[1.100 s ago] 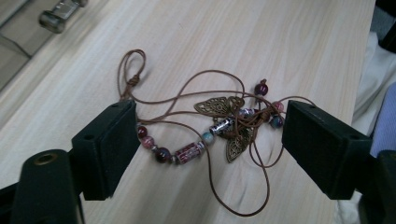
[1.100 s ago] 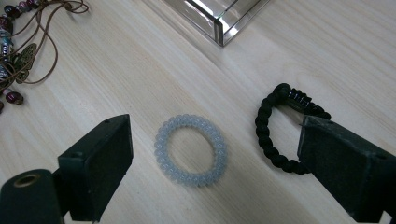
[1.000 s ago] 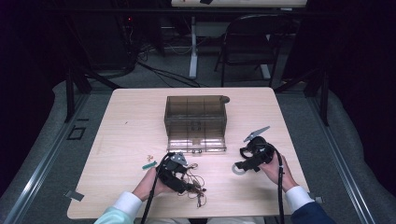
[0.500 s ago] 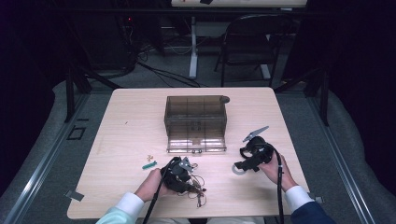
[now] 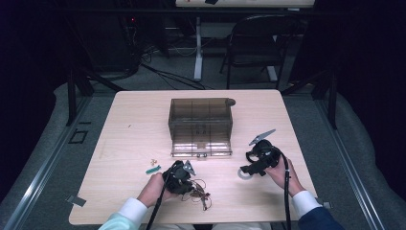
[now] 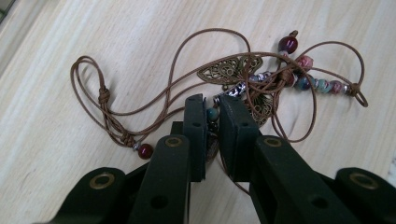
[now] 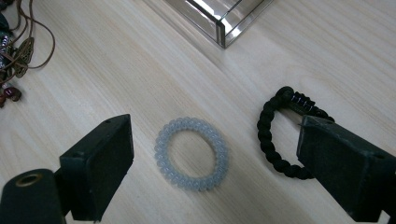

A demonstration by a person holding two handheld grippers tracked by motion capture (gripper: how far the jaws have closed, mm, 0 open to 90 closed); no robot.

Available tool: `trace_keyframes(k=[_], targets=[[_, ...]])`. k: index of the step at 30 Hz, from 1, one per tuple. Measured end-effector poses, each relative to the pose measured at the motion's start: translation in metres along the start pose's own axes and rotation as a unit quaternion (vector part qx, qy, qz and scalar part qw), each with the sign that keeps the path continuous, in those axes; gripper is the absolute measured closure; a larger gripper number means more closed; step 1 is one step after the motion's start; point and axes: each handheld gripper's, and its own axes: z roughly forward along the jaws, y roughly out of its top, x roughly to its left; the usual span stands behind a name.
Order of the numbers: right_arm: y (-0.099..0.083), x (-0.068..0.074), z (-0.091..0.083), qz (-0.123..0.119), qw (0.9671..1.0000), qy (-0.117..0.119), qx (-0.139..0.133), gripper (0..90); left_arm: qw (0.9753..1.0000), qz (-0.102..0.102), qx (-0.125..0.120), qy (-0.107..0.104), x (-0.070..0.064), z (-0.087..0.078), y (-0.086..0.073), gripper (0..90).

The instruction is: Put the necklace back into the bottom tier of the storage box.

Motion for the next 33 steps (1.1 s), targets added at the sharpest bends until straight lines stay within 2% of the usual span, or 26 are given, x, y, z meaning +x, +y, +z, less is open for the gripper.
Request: trace_keyframes(k=[6, 10, 14, 18, 19, 21, 26, 28, 29, 33], targets=[[0.000, 0.000, 0.000, -0.001, 1.0000, 0.000, -0.002, 10.6, 0.9995, -0.023, 0.011, 0.017, 0.006, -0.004, -0.003, 81.5], [0.000, 0.000, -0.001, 0.007, 0.9998, 0.014, -0.007, 10.4, 0.9991, -0.034, 0.020, 0.015, 0.011, -0.008, -0.006, 82.1], [0.001, 0.001, -0.002, 0.000, 0.9999, 0.012, -0.004, 10.3, 0.9989, -0.038, 0.025, 0.012, 0.014, -0.011, -0.007, 81.6], [0.001, 0.000, -0.002, 0.003, 0.9999, 0.015, -0.006, 10.2, 0.9990, -0.043, 0.011, 0.002, 0.015, -0.015, -0.006, 70.7], [0.001, 0.000, -0.002, 0.007, 0.9997, 0.020, -0.012, 10.2, 0.9990, -0.045, -0.003, -0.005, 0.015, -0.018, -0.004, 67.8], [0.001, 0.000, -0.002, 0.006, 0.9997, 0.020, -0.012, 10.1, 0.9989, -0.043, -0.015, -0.013, 0.014, -0.020, -0.001, 64.9], [0.002, 0.001, -0.002, 0.004, 0.9998, 0.020, -0.006, 10.1, 0.9994, -0.021, 0.005, -0.026, 0.005, -0.013, 0.008, 55.5], [0.002, 0.001, -0.002, 0.004, 0.9998, 0.021, -0.005, 10.1, 0.9995, -0.018, 0.009, -0.026, 0.004, -0.010, 0.010, 52.4], [0.002, 0.000, -0.002, 0.001, 0.9998, 0.019, -0.002, 10.1, 0.9995, -0.008, 0.022, -0.022, 0.002, -0.007, 0.014, 51.6], [0.002, 0.001, -0.001, 0.004, 0.9998, 0.021, -0.004, 10.1, 0.9989, 0.008, 0.046, -0.007, -0.001, 0.000, 0.019, 54.6]])
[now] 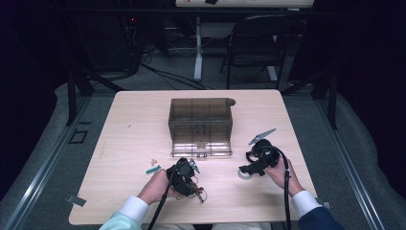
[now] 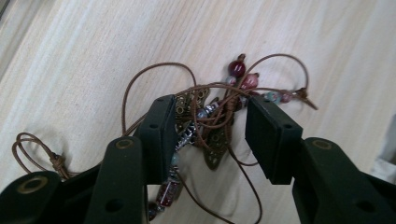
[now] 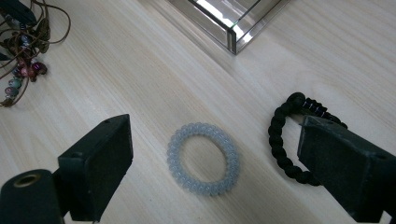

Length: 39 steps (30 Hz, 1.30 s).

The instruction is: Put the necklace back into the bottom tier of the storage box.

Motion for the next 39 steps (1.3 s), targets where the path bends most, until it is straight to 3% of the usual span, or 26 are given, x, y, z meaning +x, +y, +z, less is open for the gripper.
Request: trace_keyframes(k=[2, 8, 17, 28, 39], targets=[[0.000, 0.000, 0.000, 0.001, 1.0000, 0.002, -0.001, 10.1, 0.9999, 0.002, 0.010, 0.006, 0.000, 0.001, 0.001, 57.9], [0.000, 0.000, 0.001, 0.001, 1.0000, -0.001, -0.004, 10.1, 0.9997, -0.021, 0.010, 0.011, 0.003, 0.002, 0.000, 64.0], [0.001, 0.000, 0.001, -0.002, 1.0000, -0.001, -0.001, 10.2, 0.9995, -0.016, 0.019, 0.019, 0.002, 0.000, 0.002, 80.4], [0.002, -0.001, -0.001, -0.002, 1.0000, -0.003, -0.003, 10.3, 0.9996, -0.016, 0.023, 0.006, 0.002, -0.002, 0.001, 83.6], [0.001, -0.002, -0.002, -0.001, 0.9999, -0.007, -0.008, 10.4, 0.9995, -0.019, -0.004, 0.025, 0.001, -0.020, 0.002, 83.8]])
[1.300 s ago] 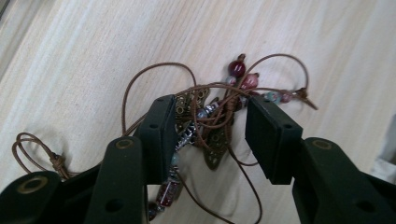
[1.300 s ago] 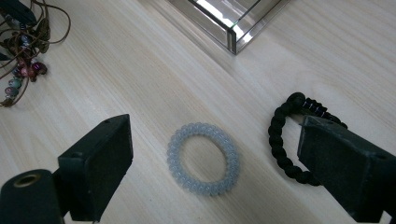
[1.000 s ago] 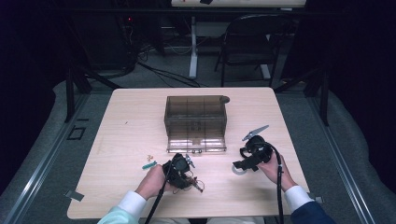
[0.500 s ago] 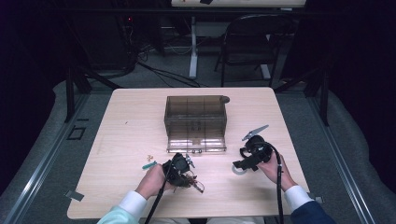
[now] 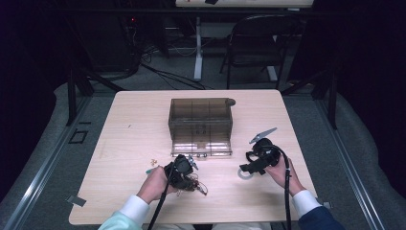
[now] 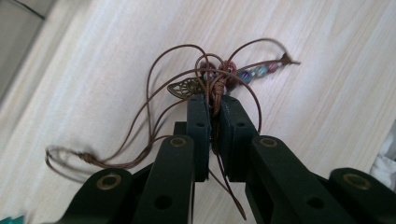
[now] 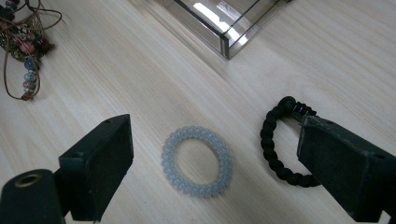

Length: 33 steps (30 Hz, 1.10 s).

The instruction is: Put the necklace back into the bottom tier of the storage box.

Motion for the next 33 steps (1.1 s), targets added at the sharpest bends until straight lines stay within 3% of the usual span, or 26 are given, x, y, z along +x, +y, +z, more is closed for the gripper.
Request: trace_keyframes(k=[26, 33], targets=[[-0.001, -0.003, 0.002, 0.003, 1.0000, 0.003, 0.009, 10.6, 0.9990, -0.012, -0.020, 0.037, 0.013, -0.047, 0.022, 83.8], [-0.002, -0.005, 0.002, 0.002, 0.9999, -0.002, 0.015, 10.6, 0.9986, -0.021, -0.028, 0.040, 0.017, -0.051, 0.024, 83.8]])
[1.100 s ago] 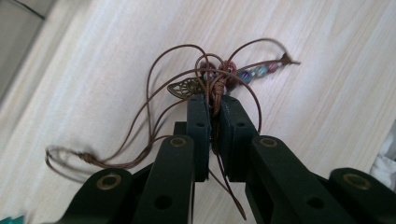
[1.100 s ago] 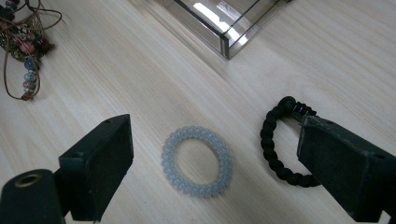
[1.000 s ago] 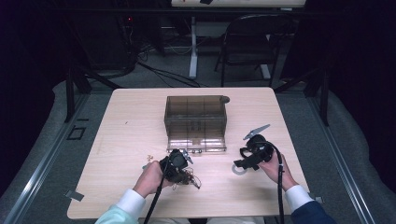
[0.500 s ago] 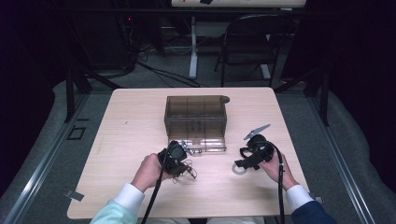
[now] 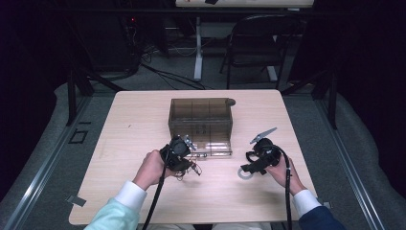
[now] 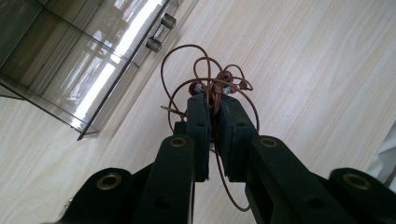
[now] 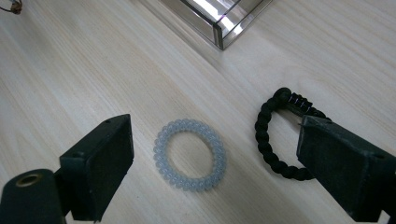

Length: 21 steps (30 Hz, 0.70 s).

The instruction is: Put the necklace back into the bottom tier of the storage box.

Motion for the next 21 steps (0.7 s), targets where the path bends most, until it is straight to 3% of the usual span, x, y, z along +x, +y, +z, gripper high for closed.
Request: trace_keyframes(k=[13, 21], targets=[[0.000, 0.000, 0.001, 0.001, 1.0000, -0.002, 0.001, 10.7, 0.9997, -0.014, -0.011, 0.018, 0.012, -0.006, 0.011, 83.8], [0.000, 0.000, 0.001, 0.003, 1.0000, -0.001, 0.000, 10.7, 0.9995, -0.012, -0.012, 0.025, 0.017, -0.012, 0.021, 83.8]])
